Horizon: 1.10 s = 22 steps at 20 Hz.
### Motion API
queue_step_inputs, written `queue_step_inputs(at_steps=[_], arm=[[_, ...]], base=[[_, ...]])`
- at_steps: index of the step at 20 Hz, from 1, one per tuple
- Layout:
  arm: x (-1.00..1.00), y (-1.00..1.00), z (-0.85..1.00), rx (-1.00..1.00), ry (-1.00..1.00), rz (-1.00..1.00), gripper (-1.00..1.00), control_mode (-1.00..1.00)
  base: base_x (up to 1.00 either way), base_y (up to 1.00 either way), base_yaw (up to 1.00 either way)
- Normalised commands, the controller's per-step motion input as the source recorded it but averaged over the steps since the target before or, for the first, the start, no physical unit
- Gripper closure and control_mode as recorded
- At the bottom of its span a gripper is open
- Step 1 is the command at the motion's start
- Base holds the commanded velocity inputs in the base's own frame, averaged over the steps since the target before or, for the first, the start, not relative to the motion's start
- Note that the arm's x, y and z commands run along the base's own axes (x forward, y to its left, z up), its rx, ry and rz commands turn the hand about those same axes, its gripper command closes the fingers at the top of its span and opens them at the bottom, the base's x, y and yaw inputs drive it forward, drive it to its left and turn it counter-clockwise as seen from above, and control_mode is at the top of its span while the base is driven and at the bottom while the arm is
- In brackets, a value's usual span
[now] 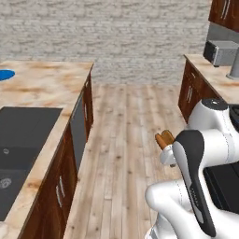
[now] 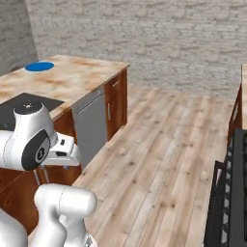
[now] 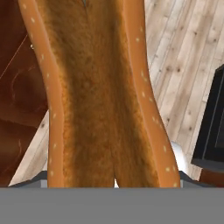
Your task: Move the hot dog bun to the plate on the dining table and place the condiment next to that plate. Then navigate to the fridge and take the sausage and place it on the plate as well.
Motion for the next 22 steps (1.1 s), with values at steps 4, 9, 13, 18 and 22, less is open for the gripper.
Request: queue_step_inputs(at_steps=[4,9,13,18,22], arm=[[0.0,0.0,0.0,0.0,0.0,0.0,1.0,1.0],[0.0,0.0,0.0,0.0,0.0,0.0,1.0,1.0],[0.0,0.0,0.0,0.0,0.0,0.0,1.0,1.0],[0.0,0.0,0.0,0.0,0.0,0.0,1.0,1.0],[0.0,0.0,0.0,0.0,0.0,0.0,1.0,1.0]], base=[[1.0,-0.2,-0.2],[1.0,-0.1,-0.17],[1.0,0.0,-0.15],[1.0,0.0,-0.13],[1.0,0.0,-0.09]])
